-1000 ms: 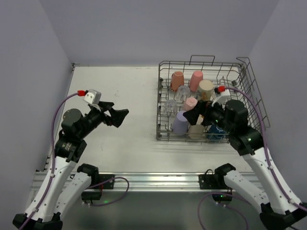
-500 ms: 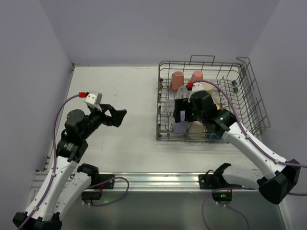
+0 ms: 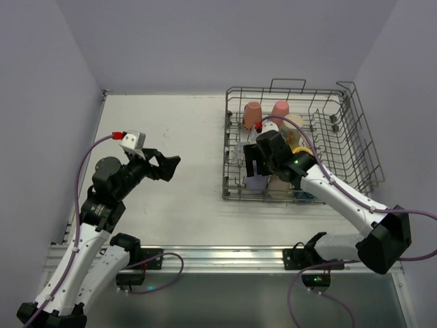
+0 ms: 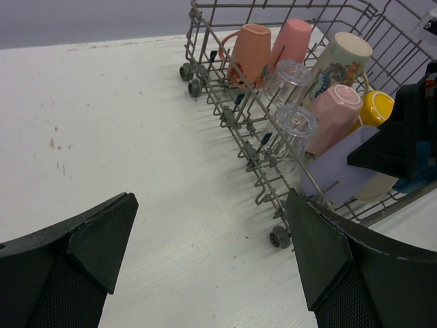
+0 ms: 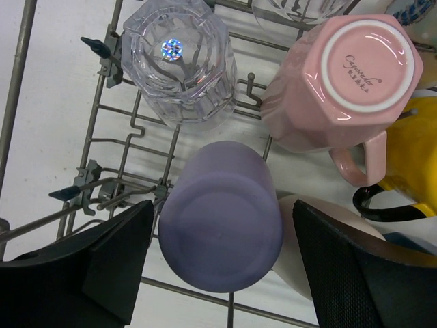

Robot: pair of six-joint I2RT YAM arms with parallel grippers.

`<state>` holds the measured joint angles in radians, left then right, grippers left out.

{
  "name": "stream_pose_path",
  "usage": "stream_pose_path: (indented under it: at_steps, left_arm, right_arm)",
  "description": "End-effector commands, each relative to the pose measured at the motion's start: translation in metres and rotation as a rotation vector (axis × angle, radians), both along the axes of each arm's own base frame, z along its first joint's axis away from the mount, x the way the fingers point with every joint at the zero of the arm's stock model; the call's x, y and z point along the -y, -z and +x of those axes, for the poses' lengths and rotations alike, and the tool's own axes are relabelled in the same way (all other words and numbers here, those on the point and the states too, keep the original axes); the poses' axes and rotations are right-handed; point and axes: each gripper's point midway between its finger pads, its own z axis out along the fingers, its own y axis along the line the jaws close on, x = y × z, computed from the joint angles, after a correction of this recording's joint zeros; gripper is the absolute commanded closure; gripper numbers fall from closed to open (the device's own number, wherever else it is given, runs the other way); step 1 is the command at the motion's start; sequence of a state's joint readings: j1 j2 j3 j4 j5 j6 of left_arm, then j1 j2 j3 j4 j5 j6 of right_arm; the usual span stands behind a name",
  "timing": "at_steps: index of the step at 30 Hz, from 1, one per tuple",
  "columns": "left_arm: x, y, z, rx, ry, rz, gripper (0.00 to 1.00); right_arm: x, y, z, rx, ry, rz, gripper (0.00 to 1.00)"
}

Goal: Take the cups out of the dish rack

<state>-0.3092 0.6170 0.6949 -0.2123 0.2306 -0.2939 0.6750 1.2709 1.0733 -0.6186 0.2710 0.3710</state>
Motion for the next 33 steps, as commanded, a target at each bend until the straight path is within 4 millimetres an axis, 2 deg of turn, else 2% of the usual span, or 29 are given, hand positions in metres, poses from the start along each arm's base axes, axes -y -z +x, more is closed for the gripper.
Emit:
stream_pose_path:
  at_steps: [1,3,4,5,6,9,10,11,14,15,19,21,22,23,24,25,26,27,28,29,31,32,33]
  left_arm:
    - [0.000,0.000,-0.001,0.005,0.002,0.013,0.00]
    - [0.001,0.000,-0.001,0.003,0.006,0.011,0.00]
    - [0.001,0.000,-0.001,0.002,0.008,0.010,0.00]
    - [0.001,0.001,-0.001,-0.001,0.009,0.010,0.00]
    - [0.002,0.001,-0.001,-0.002,0.015,0.008,0.00]
    - [0.006,0.003,-0.001,-0.014,0.034,0.001,0.02]
    - [0.008,0.004,-0.001,-0.020,0.045,-0.003,0.03]
    - [0.012,0.004,0.000,-0.027,0.058,-0.017,0.03]
    - [0.026,-0.006,-0.004,-0.029,0.135,-0.062,0.03]
    - [0.031,-0.016,-0.007,-0.026,0.161,-0.095,0.03]
    - [0.045,-0.044,-0.015,-0.015,0.237,-0.190,0.05]
    - [0.057,-0.057,-0.024,-0.024,0.322,-0.261,0.07]
    - [0.061,-0.059,-0.028,-0.036,0.350,-0.284,0.07]
    - [0.067,-0.074,-0.031,-0.017,0.392,-0.346,0.07]
    - [0.072,-0.072,-0.037,-0.037,0.437,-0.374,0.07]
    - [0.075,-0.074,-0.040,-0.042,0.459,-0.401,0.07]
    - [0.077,-0.085,-0.045,-0.030,0.491,-0.457,0.07]
    - [0.080,-0.080,-0.049,-0.055,0.519,-0.477,0.07]
    - [0.081,-0.080,-0.050,-0.066,0.530,-0.498,0.07]
    - [0.082,-0.089,-0.054,-0.062,0.553,-0.543,0.07]
    - [0.084,-0.088,-0.060,-0.075,0.585,-0.582,0.08]
    - [0.084,-0.096,-0.064,-0.060,0.604,-0.613,0.11]
    - [0.084,-0.096,-0.066,-0.062,0.619,-0.622,0.13]
  right_arm:
    - [0.004,-0.008,0.010,0.044,0.034,-0.027,0.16]
    - [0.004,-0.004,0.010,0.032,0.033,-0.035,0.19]
    - [0.003,-0.002,0.010,0.028,0.036,-0.035,0.24]
    - [0.004,-0.002,0.011,0.030,0.042,-0.036,0.34]
    - [0.004,-0.004,0.011,0.038,0.048,-0.032,0.51]
    - [0.009,-0.030,0.013,0.111,0.076,0.005,0.70]
    - [0.013,-0.043,0.014,0.146,0.090,0.015,0.70]
    - [0.015,-0.069,0.013,0.205,0.093,0.058,0.72]
    - [0.018,-0.117,0.007,0.312,0.085,0.152,0.76]
    - [0.023,-0.147,-0.001,0.380,0.082,0.217,0.76]
    - [0.028,-0.200,-0.019,0.510,0.053,0.365,0.77]
    - [0.031,-0.210,-0.025,0.543,0.063,0.425,0.77]
    - [0.026,-0.222,-0.025,0.581,0.056,0.485,0.77]
    - [0.020,-0.217,-0.025,0.569,0.053,0.538,0.80]
    - [0.009,-0.222,-0.029,0.566,0.017,0.607,0.82]
    - [0.002,-0.243,-0.032,0.602,0.011,0.742,0.82]
    - [-0.008,-0.236,-0.033,0.580,-0.013,0.787,0.82]
    - [-0.018,-0.241,-0.038,0.567,-0.058,0.849,0.82]
    - [-0.024,-0.257,-0.040,0.582,-0.073,0.941,0.82]
    - [-0.030,-0.252,-0.040,0.562,-0.089,0.967,0.82]
    - [-0.046,-0.268,-0.048,0.552,-0.172,1.082,0.82]
    - [-0.053,-0.267,-0.050,0.528,-0.199,1.102,0.82]
    - [-0.058,-0.267,-0.051,0.508,-0.221,1.122,0.81]
